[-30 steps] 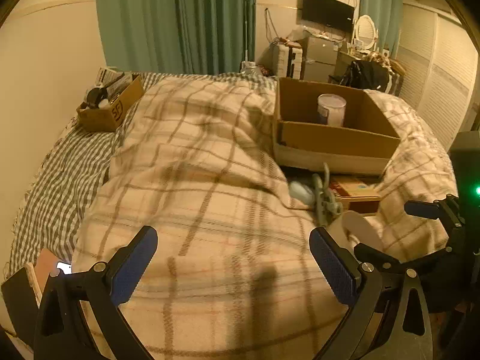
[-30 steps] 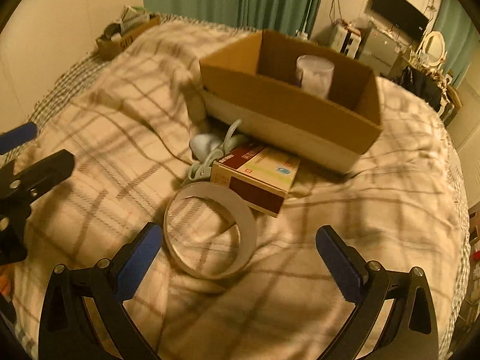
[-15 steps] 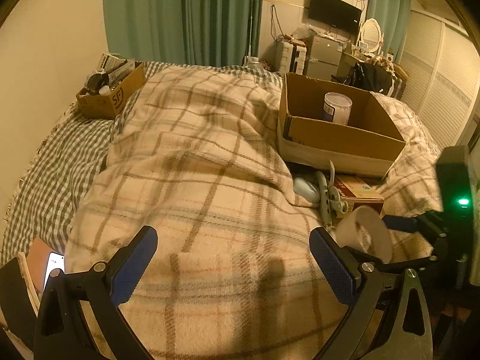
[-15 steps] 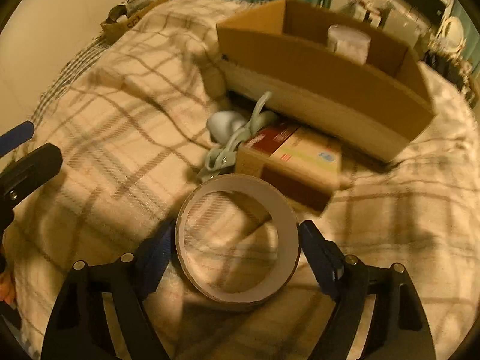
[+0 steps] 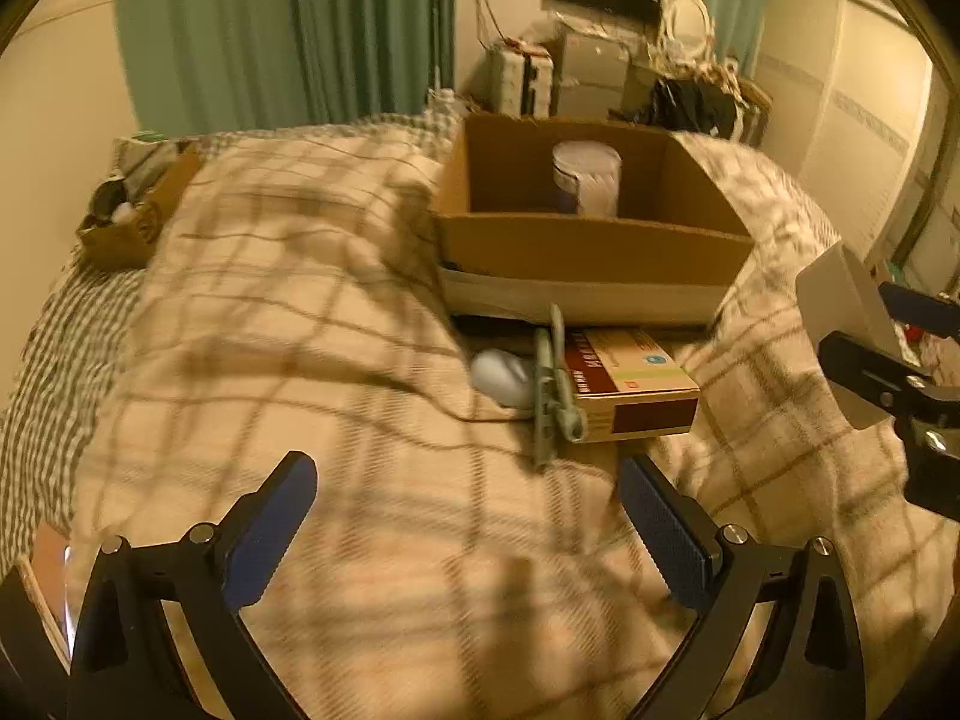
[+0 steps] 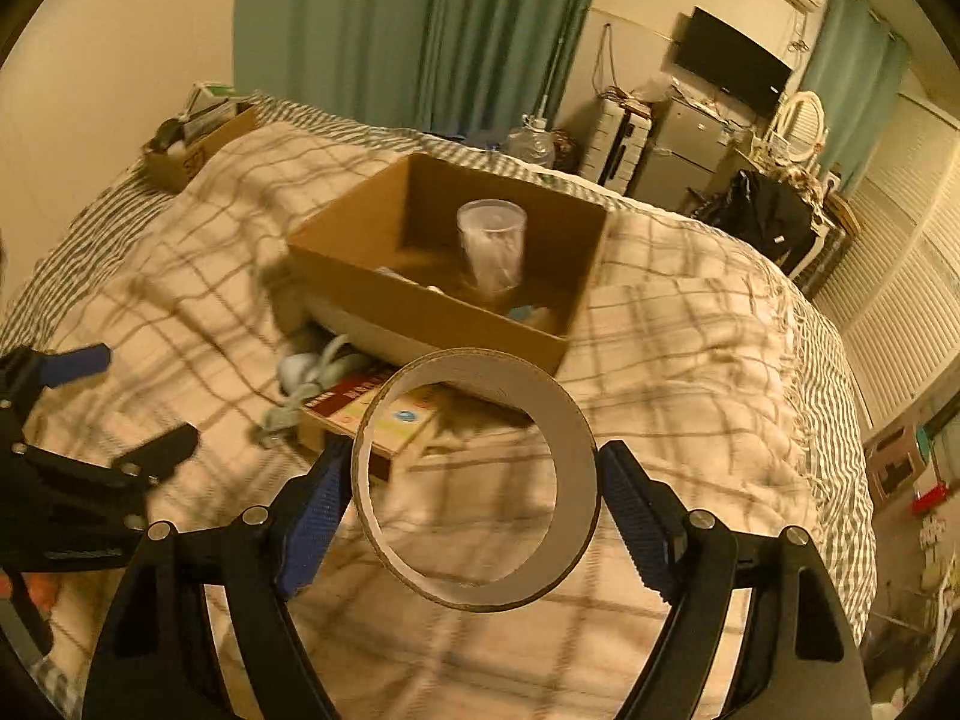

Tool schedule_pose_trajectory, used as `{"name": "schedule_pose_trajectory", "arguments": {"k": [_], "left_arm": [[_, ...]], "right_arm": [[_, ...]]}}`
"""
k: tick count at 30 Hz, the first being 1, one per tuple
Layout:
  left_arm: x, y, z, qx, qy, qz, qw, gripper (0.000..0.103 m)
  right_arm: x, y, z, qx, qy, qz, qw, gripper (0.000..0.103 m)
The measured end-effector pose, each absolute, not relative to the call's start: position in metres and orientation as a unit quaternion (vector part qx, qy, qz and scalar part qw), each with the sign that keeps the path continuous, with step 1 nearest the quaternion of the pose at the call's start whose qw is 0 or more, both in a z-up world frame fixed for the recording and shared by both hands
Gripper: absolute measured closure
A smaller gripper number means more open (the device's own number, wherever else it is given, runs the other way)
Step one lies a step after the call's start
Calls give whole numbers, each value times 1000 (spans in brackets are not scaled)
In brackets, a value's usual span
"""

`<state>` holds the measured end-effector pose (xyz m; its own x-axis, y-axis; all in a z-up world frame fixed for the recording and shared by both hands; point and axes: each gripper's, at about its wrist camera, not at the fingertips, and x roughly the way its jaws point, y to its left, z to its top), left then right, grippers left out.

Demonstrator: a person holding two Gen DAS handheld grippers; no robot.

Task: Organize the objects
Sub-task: 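Grasp the grey-green plastic hooks with the left tool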

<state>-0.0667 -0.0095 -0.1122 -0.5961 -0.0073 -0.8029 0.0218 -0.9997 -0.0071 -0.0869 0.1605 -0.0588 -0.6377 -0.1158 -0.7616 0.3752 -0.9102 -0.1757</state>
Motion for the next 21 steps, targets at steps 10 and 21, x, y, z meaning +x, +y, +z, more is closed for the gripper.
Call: {"name": "schedule_pose_trajectory", "arguments": {"k": [10,21], "left_arm": [[-105,16,-155,510,-48,-859,3,42],[-134,40,-179,543,-86,-835,-29,80]], "right_arm": [[-107,170,-84,415,144,-884,162,22],[-115,178,-94,424,115,-880,179,22]]}}
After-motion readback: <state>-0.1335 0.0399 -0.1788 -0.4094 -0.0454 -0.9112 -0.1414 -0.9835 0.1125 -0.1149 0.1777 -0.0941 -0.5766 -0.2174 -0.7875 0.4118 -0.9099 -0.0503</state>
